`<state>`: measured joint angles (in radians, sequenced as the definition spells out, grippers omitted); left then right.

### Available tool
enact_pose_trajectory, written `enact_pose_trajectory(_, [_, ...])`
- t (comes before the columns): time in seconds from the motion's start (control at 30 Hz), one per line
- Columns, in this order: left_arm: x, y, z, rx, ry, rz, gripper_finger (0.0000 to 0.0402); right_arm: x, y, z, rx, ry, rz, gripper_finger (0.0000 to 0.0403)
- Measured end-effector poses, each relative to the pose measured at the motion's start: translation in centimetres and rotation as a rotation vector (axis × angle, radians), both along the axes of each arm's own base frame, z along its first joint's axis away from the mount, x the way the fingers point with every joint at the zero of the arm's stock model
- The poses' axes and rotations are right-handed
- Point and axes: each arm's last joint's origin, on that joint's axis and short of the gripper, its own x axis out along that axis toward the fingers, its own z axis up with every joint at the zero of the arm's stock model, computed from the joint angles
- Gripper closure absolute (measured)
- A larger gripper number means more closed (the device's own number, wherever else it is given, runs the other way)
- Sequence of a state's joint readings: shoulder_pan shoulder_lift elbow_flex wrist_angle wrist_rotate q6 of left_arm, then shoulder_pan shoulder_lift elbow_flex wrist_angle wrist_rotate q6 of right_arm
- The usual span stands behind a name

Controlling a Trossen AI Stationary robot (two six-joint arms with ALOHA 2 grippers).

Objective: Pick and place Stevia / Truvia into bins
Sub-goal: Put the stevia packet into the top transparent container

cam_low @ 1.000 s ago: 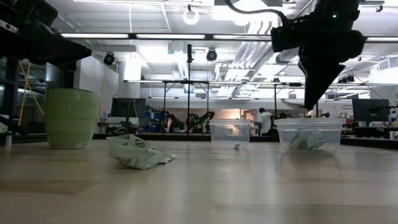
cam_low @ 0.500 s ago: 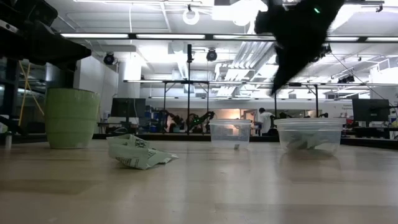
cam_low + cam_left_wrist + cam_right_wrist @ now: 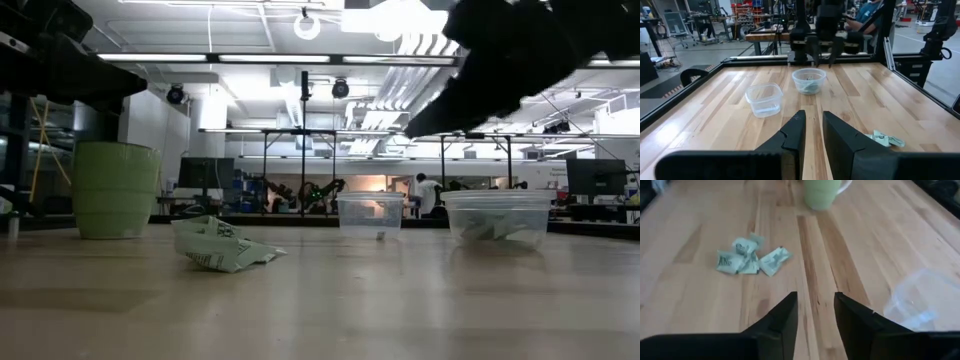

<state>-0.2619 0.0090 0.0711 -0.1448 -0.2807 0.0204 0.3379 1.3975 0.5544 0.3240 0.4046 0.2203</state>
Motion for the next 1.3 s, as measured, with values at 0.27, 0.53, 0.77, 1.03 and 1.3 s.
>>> enact_pose_trajectory(0.27, [0.0, 0.0, 0.1, -0.002, -0.012, 0.005, 0.0302, -7.4, -2.9, -0.5, 0.011, -0.308, -0.03, 0.032])
enact_pose_trajectory(0.53, [0.0, 0.0, 0.0, -0.026, -0.003, 0.006, 0.0302, -12.2, -4.2, -0.1, -0.024, -0.538, 0.08, 0.0337])
enact_pose_trajectory(0.77, [0.0, 0.0, 0.0, -0.059, -0.002, 0.008, 0.0302, -13.5, -5.5, 1.4, -0.179, -0.628, 0.044, 0.0364])
enact_pose_trajectory(1.03, [0.0, 0.0, 0.0, -0.055, -0.002, 0.007, 0.0302, -15.0, -6.2, -0.4, -0.093, -0.468, 0.044, 0.039])
enact_pose_trajectory(1.3, [0.0, 0.0, 0.2, 0.02, -0.016, 0.007, 0.0302, -15.2, -6.3, -0.4, -0.038, -0.478, 0.026, 0.0387])
